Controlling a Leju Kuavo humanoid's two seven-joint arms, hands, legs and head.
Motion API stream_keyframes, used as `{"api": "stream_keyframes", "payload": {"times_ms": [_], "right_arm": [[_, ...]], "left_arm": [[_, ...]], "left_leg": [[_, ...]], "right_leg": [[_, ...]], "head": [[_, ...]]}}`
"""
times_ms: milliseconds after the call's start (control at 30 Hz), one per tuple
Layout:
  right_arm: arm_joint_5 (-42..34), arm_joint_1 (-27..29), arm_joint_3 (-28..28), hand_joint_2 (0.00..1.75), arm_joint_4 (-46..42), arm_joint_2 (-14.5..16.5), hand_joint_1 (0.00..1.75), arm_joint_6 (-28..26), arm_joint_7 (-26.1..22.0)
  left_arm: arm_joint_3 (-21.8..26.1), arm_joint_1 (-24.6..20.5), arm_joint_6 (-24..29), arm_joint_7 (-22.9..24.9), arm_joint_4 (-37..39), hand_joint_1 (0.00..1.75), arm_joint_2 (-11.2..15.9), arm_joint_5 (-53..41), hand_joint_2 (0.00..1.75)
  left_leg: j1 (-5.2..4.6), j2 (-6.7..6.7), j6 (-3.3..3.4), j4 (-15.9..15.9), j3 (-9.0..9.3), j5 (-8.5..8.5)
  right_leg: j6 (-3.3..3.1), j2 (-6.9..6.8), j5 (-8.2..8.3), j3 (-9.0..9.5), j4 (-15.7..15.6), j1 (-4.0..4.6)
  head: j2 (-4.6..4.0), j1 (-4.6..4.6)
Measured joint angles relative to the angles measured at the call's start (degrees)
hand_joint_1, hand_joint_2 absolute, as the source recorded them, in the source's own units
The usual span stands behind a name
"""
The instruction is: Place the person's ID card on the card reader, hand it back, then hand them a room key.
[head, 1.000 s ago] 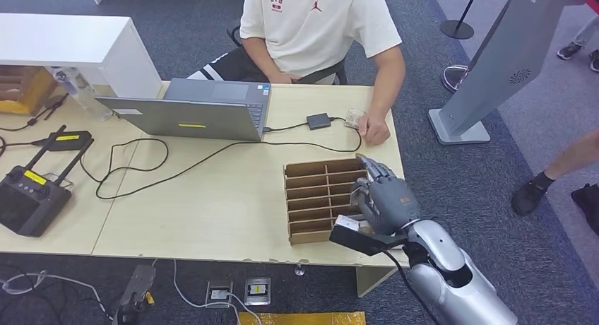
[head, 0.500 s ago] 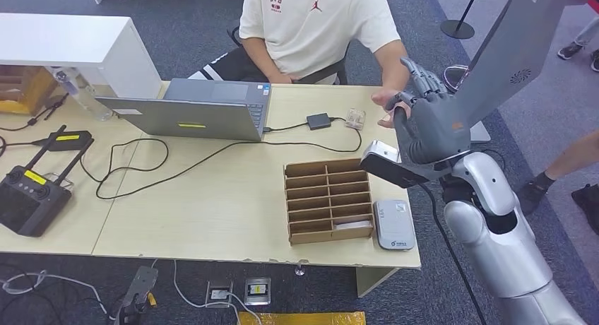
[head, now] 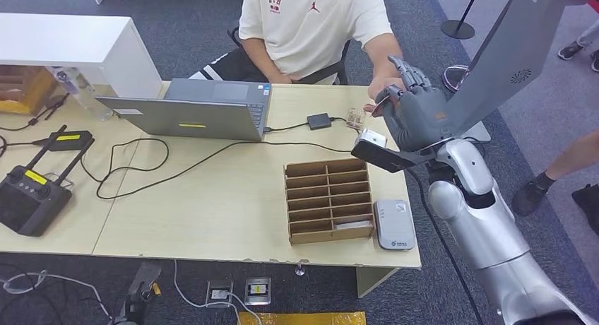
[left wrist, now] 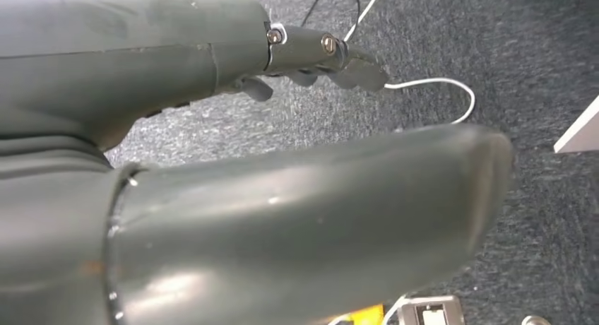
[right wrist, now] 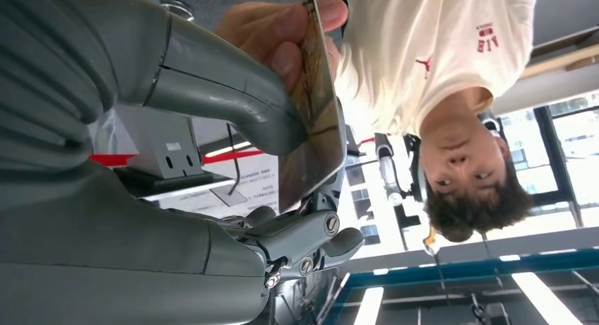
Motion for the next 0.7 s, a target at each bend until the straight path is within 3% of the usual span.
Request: {"api": "stream_keyframes", "payload": {"times_ms": [100, 233, 367, 400, 500, 533, 700], "right_arm": [[-0.09, -1.11, 0.57, 1.75, 4.85, 0.96, 1.75, -1.88, -0.67], [0.05, -2.45, 1.13, 1.75, 10.50, 2.00, 1.55, -3.75, -1.43], [0.35, -3.53, 1.78, 1.75, 14.92, 2.74, 1.55, -5.22, -2.23], [0.39, -3.78, 1.88, 1.75, 15.73, 2.89, 1.28, -5.40, -2.34], [0.42, -4.45, 2.10, 1.75, 17.89, 3.32, 0.12, -5.61, -2.50], [0.46, -4.61, 2.20, 1.75, 18.51, 3.44, 0.00, -5.71, -2.54], [1.09, -5.36, 2.89, 1.75, 20.71, 3.76, 0.00, -7.78, -3.12]], "left_arm": [[0.00, -0.27, 0.03, 0.19, 0.00, 0.00, -0.02, -0.02, 0.00], [0.00, -0.31, 0.07, 0.26, 0.00, 0.00, -0.01, -0.02, 0.00], [0.02, -0.31, 0.07, 0.32, 0.00, 0.00, 0.00, -0.02, 0.00], [0.02, -0.31, 0.07, 0.33, 0.00, 0.00, 0.00, -0.02, 0.00], [0.02, -0.31, 0.07, 0.34, 0.00, 0.00, 0.00, -0.02, 0.00], [0.02, -0.31, 0.07, 0.34, 0.00, 0.00, 0.00, -0.02, 0.00], [0.03, -0.31, 0.19, 0.34, 0.00, 0.00, 0.00, -0.02, 0.00]], "left_leg": [[0.00, 0.00, 0.00, 0.00, 0.00, 0.00], [0.00, 0.00, 0.00, 0.00, 0.00, 0.00], [0.00, 0.00, 0.00, 0.00, 0.00, 0.00], [0.00, 0.00, 0.00, 0.00, 0.01, 0.00], [0.00, 0.00, -0.01, 0.00, 0.01, 0.00], [0.00, 0.00, -0.01, 0.00, 0.02, 0.00], [0.00, 0.00, -0.01, 0.00, 0.01, 0.00]], "right_leg": [[0.00, 0.02, 0.00, 0.00, 0.00, 0.00], [0.00, 0.02, 0.00, -0.01, 0.00, 0.00], [0.00, 0.02, 0.00, -0.01, 0.00, 0.00], [0.00, 0.02, 0.00, -0.01, 0.00, 0.00], [0.00, 0.02, 0.00, -0.01, 0.00, 0.00], [0.00, 0.03, 0.00, -0.01, 0.00, 0.00], [0.00, 0.02, 0.00, -0.02, 0.00, 0.00]], "head": [[0.00, 0.00], [0.00, 0.01], [0.00, 0.00], [0.00, 0.01], [0.00, 0.01], [0.00, 0.00], [0.00, 0.01]]}}
